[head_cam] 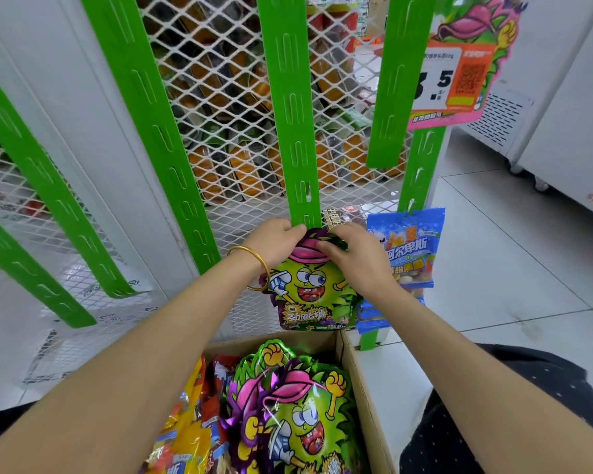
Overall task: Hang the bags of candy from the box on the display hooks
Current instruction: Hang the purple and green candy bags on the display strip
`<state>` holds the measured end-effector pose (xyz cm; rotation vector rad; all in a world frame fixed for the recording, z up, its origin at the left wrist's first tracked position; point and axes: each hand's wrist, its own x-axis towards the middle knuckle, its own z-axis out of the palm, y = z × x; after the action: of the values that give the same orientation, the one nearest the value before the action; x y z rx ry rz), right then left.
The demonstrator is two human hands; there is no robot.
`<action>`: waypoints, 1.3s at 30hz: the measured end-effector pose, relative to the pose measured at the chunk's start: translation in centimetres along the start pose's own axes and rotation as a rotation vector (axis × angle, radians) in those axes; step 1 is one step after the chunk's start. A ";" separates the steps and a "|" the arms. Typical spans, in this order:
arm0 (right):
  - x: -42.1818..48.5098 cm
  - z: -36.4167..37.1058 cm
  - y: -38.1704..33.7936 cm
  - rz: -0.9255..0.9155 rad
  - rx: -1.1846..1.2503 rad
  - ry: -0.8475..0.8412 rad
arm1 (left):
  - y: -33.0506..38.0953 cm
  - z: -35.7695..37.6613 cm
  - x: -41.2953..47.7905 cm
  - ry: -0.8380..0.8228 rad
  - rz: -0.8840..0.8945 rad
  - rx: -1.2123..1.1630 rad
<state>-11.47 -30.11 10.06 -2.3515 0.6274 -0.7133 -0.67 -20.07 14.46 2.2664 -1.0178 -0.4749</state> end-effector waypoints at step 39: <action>5.3 -16.1 -1.3 -0.198 -0.093 0.159 | 15.4 -2.8 2.2 0.547 0.396 -0.020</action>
<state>-17.07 -38.73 23.60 -2.4832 0.5085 -0.9861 -6.19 -28.77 26.51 1.9376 -1.1111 0.2872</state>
